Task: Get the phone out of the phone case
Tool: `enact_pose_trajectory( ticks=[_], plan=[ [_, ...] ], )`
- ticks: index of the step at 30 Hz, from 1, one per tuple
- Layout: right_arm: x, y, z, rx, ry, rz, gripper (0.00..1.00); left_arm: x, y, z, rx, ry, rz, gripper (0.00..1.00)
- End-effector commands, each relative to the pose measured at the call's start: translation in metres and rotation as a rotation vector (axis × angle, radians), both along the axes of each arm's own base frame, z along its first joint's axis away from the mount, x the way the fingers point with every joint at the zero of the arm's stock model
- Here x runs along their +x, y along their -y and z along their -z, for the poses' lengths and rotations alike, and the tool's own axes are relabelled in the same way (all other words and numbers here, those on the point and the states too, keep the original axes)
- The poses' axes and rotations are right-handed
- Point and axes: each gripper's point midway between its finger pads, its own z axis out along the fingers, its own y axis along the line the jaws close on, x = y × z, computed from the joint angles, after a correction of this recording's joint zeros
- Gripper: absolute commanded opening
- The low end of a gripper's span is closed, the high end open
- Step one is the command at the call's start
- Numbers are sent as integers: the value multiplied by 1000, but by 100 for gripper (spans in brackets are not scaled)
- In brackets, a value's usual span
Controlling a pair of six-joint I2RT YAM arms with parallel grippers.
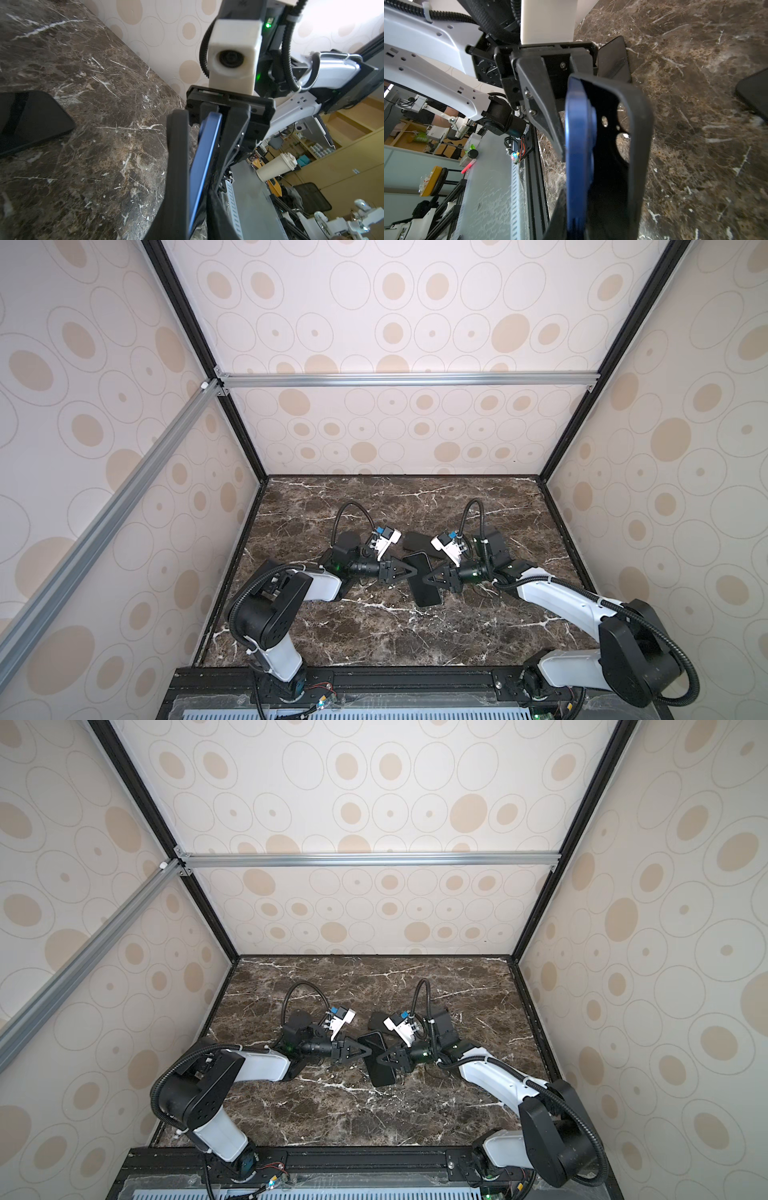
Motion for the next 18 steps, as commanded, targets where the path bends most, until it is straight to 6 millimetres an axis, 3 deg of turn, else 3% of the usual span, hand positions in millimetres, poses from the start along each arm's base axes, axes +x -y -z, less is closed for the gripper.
enact_pose_trajectory(
  ticks=[1,12,18],
  plan=[
    [9,3,6,-5,-4,39,0,8,5,-22,-57,94,-14,33],
    [20,13,35,-86,-91,111,0,28,-4,17,54,58,-118,61],
    [19,24,35,-129,-102,172,0,46,-13,45,197,59,-217,63]
  ],
)
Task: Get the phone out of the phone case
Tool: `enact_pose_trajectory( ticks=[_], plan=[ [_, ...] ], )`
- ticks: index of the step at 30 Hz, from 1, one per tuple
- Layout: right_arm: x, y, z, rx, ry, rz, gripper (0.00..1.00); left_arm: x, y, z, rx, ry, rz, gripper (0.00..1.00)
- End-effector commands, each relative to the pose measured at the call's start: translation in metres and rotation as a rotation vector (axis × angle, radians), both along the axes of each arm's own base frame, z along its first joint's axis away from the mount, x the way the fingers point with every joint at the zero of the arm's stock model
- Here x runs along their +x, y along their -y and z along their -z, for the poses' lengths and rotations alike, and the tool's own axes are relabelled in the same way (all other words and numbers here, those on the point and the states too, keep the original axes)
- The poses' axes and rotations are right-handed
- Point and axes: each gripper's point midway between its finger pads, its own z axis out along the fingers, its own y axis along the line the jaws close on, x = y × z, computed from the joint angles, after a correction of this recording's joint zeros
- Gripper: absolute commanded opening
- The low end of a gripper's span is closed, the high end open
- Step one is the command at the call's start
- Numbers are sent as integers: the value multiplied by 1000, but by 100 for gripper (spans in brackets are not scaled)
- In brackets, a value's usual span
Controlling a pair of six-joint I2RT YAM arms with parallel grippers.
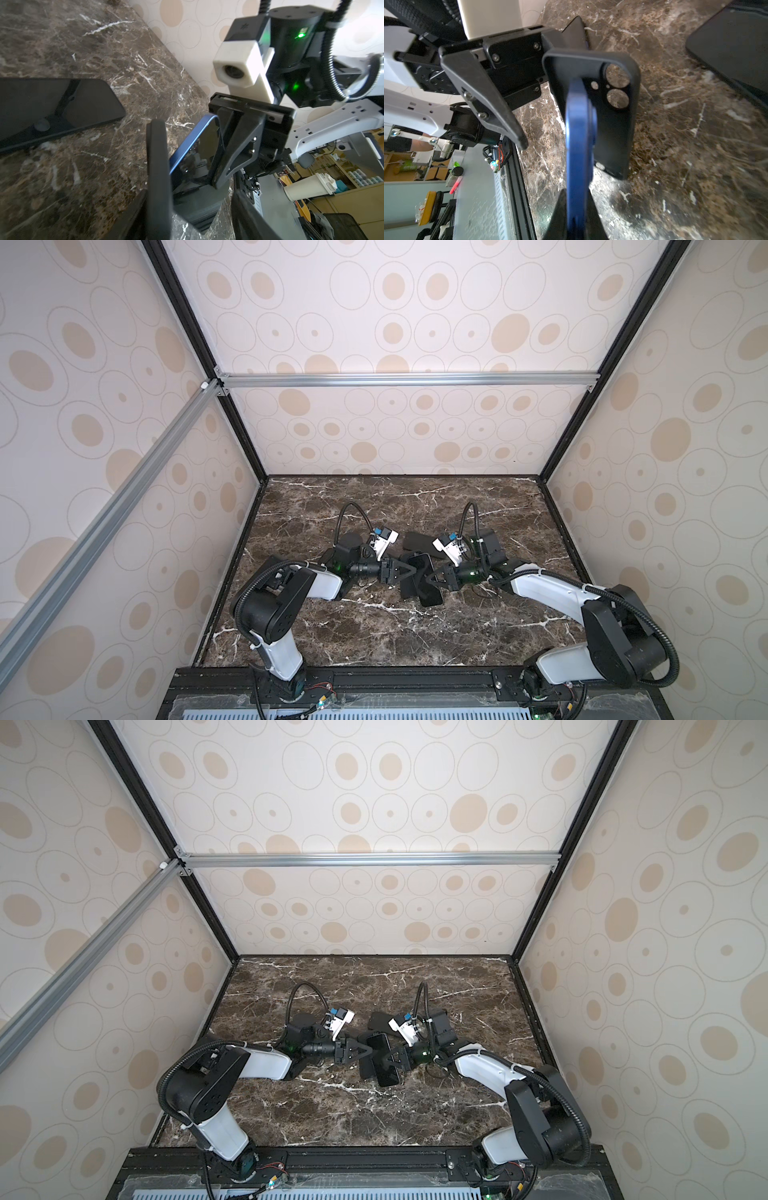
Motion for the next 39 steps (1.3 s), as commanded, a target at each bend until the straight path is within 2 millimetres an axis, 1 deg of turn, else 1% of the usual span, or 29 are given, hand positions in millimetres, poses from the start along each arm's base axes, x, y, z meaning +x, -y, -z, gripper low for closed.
enact_pose_trajectory(
  ticks=[1,5,8,11,13,17,19,21,23,25,26,27,30,33,36,39],
  plan=[
    [-1,10,-6,-23,11,49,0,20,-6,10,104,61,-72,63],
    [-2,27,-5,-71,-16,157,0,32,-13,23,198,58,-140,63],
    [-4,42,-7,-103,-30,247,0,36,-18,30,245,44,-168,63],
    [-7,55,-11,-151,-56,308,0,40,-21,35,281,23,-194,66],
    [-10,66,-11,-205,-79,347,0,45,-24,38,312,23,-224,69],
    [-5,96,-12,-309,-166,461,0,54,-29,45,415,31,-261,72],
    [-2,108,-15,-332,-210,495,0,56,-31,49,478,35,-272,73],
    [6,124,-16,-342,-255,538,0,59,-31,50,530,50,-280,75],
    [11,133,-13,-352,-308,541,0,64,-35,51,564,60,-309,77],
    [16,138,-10,-356,-355,527,0,66,-36,51,571,58,-318,78],
    [19,140,-6,-365,-370,518,0,67,-37,51,575,57,-324,83],
    [21,141,-2,-369,-385,504,0,68,-37,51,576,56,-328,84],
    [26,144,9,-376,-428,476,0,68,-38,48,579,54,-339,85],
    [33,150,22,-397,-434,480,0,68,-41,42,580,58,-353,86],
    [36,150,35,-381,-464,447,0,64,-43,39,578,58,-359,86],
    [40,144,42,-351,-484,402,0,61,-43,35,565,54,-356,86]
  ],
)
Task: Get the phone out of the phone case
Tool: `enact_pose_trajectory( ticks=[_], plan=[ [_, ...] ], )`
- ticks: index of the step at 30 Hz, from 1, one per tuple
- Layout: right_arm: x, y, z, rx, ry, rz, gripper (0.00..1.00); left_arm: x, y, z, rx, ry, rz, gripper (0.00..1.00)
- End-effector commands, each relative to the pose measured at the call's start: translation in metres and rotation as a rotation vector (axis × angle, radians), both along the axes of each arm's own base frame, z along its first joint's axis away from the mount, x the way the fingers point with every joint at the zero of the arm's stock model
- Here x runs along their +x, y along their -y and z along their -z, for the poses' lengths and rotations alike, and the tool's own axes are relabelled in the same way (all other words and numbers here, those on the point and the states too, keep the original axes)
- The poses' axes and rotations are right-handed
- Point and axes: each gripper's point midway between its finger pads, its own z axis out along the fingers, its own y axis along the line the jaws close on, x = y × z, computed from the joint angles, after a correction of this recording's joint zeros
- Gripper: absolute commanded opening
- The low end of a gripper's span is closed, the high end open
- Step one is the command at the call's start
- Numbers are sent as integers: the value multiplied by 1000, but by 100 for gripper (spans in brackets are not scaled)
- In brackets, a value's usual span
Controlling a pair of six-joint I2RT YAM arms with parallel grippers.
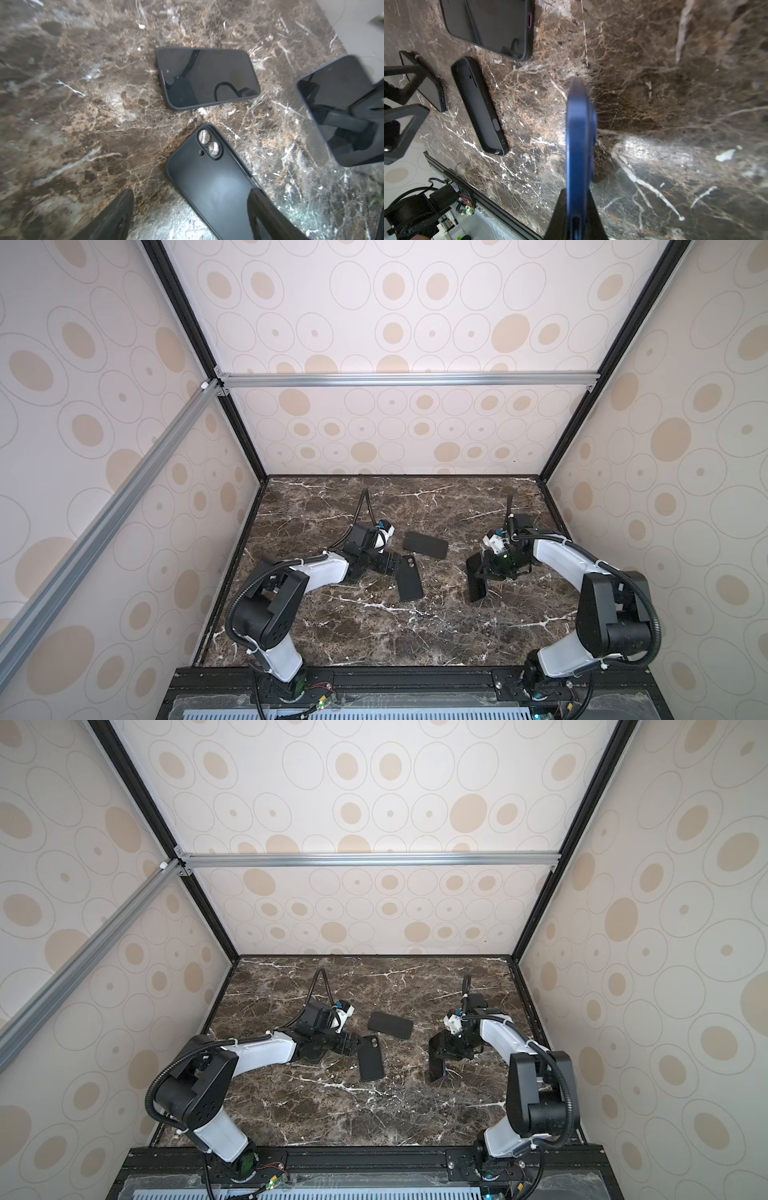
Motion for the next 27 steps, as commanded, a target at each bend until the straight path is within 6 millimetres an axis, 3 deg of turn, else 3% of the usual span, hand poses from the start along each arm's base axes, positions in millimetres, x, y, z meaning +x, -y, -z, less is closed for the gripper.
enact_pose_trajectory(
  ticks=[1,11,20,27],
  plan=[
    [7,-11,-5,81,8,-68,1,-2,0,-13,-9,21,4,86],
    [11,-11,9,129,-54,-78,9,-5,1,-20,-19,14,15,86],
    [10,-1,22,104,-91,-57,31,-10,2,-19,-24,-1,22,86],
    [10,4,28,78,-99,-49,37,-10,2,-21,-29,-2,22,86]
  ],
)
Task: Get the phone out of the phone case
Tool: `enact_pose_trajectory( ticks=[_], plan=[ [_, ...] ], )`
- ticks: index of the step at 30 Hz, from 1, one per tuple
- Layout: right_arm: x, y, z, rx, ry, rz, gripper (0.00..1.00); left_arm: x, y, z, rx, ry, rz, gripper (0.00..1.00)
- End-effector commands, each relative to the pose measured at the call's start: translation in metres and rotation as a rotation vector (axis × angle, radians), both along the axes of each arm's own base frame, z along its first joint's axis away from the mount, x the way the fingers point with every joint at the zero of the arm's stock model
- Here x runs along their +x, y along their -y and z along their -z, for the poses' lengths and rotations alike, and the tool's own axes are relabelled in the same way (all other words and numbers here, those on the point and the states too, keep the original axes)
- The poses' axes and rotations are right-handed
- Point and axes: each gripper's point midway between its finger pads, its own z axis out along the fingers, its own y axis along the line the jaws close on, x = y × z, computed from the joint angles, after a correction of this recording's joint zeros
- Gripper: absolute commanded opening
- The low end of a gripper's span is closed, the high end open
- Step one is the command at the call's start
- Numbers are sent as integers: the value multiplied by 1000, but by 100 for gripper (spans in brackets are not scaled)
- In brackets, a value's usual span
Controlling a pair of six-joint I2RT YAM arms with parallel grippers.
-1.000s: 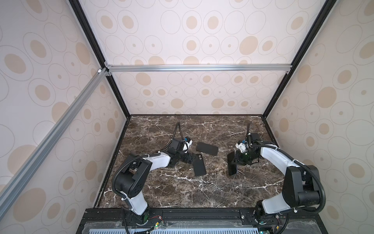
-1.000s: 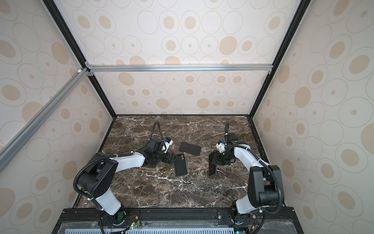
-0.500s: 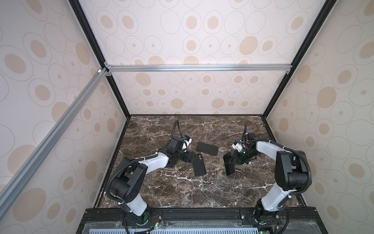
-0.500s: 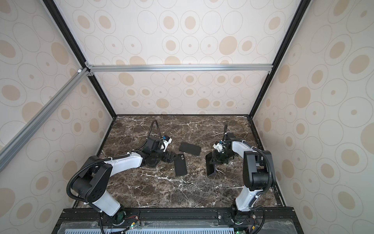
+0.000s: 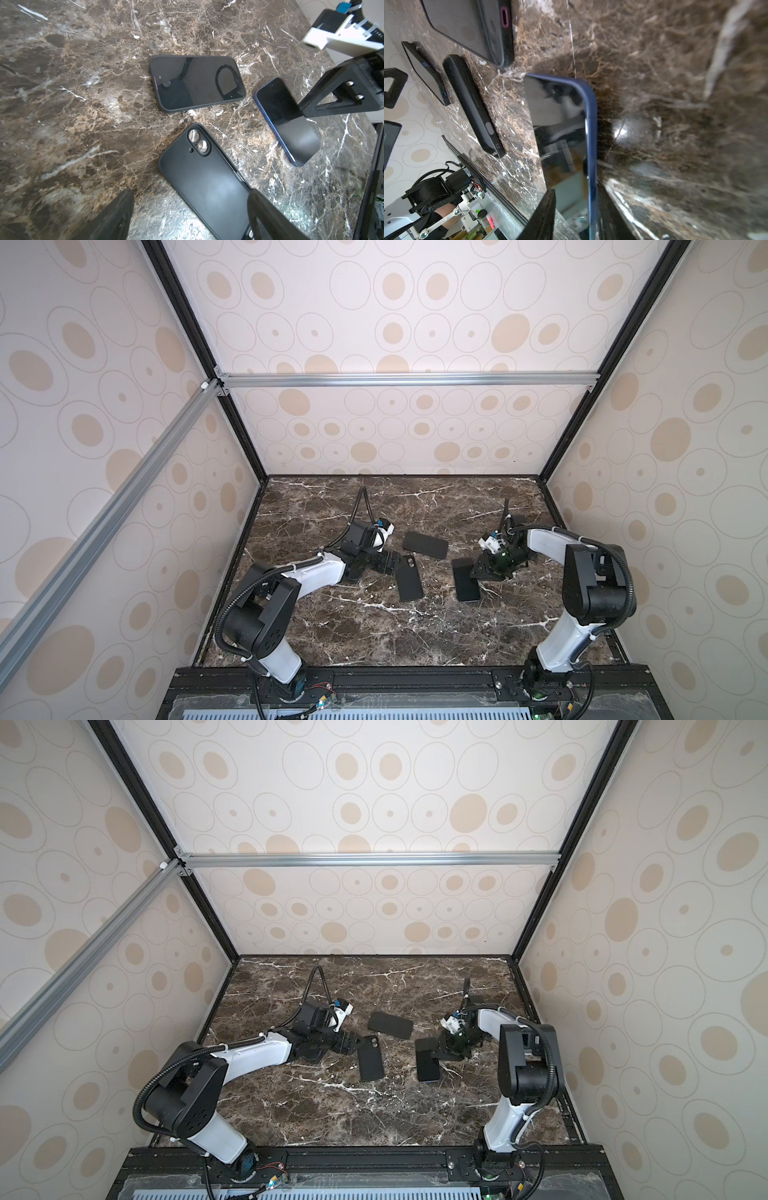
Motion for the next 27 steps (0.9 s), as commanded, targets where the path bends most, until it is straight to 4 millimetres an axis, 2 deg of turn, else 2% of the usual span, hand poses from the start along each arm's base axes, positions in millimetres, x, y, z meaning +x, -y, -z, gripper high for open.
enact_pose_trajectory(
  ticks=[1,4,7,11,14,17,23,27],
  plan=[
    [-2,5,4,-21,-20,-3,37,-3,1,-10,-14,6,5,86],
    [-1,12,5,-70,-3,5,37,-2,0,-18,-28,22,-13,86],
    [4,22,-5,-139,59,52,38,0,-3,-34,-65,60,-50,86],
    [5,21,-28,-280,196,76,42,4,-17,-63,-134,141,-169,99],
    [-1,-4,-42,-390,299,10,42,5,-38,-79,-174,190,-302,99],
    [-7,-40,-46,-440,360,-68,41,4,-61,-87,-195,196,-424,99],
    [-1,-93,-34,-541,391,-138,36,-7,-90,-89,-258,190,-463,99],
    [5,-131,-26,-524,399,-161,34,-15,-97,-84,-351,129,-451,99]
  ],
)
